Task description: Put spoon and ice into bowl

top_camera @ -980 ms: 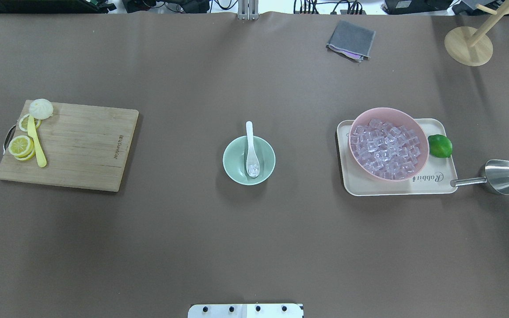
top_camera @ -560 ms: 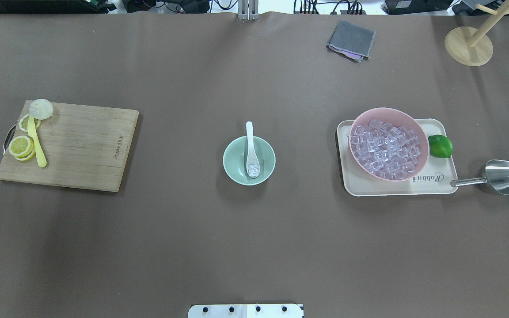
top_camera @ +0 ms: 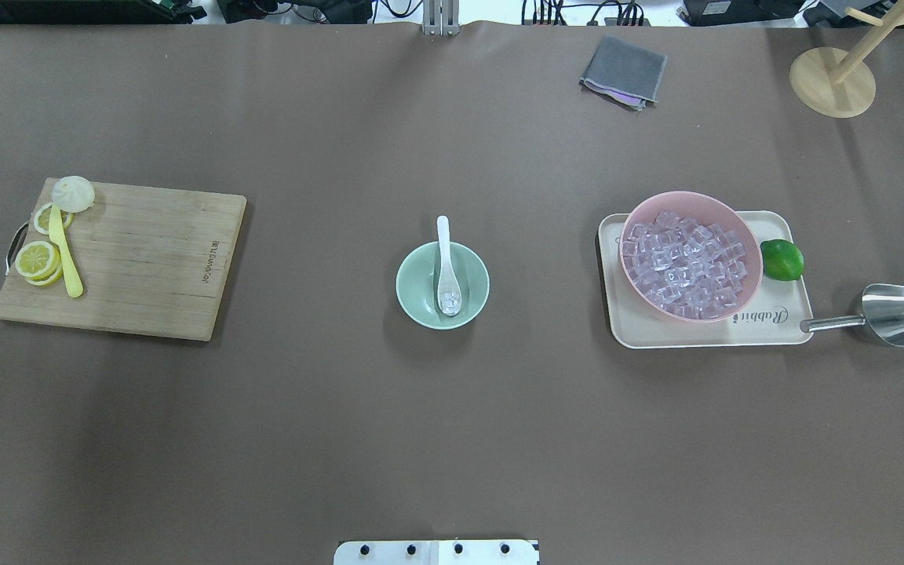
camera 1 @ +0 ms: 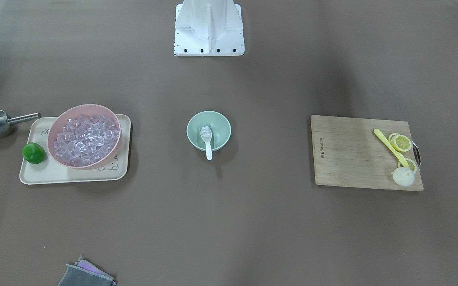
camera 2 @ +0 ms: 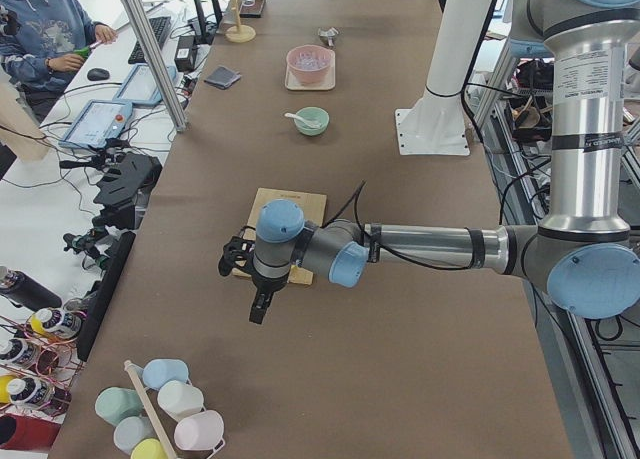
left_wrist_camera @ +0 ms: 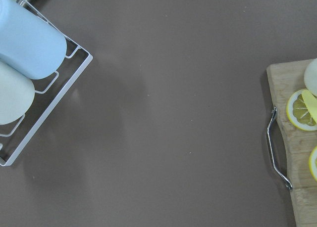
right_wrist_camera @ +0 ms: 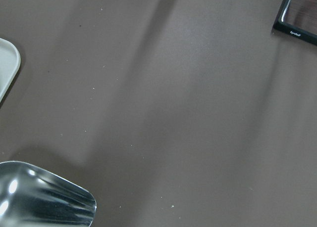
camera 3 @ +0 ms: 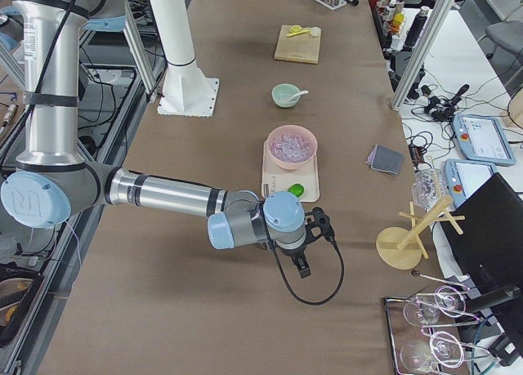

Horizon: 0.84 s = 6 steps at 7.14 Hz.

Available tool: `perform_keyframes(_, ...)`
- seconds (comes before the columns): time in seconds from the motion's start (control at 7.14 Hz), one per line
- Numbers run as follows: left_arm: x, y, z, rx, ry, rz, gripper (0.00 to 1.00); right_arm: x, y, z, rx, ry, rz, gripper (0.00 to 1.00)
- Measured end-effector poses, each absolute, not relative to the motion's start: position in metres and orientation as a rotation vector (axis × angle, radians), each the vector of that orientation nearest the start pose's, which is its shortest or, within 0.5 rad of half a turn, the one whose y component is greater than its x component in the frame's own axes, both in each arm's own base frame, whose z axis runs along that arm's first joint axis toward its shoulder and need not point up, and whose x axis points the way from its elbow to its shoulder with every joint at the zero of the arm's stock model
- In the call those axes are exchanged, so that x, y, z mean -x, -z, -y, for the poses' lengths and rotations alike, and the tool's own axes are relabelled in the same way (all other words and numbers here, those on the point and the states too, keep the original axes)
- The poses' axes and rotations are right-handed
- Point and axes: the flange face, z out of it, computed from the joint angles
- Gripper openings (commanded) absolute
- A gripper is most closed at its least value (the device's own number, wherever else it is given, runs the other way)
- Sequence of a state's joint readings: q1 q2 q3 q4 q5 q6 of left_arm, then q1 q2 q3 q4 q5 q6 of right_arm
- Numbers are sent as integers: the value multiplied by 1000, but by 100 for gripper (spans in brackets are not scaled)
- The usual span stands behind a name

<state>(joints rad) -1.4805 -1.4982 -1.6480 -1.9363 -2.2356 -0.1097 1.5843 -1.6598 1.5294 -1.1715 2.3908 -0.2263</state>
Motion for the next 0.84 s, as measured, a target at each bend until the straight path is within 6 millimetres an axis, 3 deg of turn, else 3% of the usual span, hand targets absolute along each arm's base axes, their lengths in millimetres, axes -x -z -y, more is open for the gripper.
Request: perform_keyframes(0.84, 30, -620, 488, -319, -109, -692, 98, -68, -689, 444, -335, 301, 778, 100)
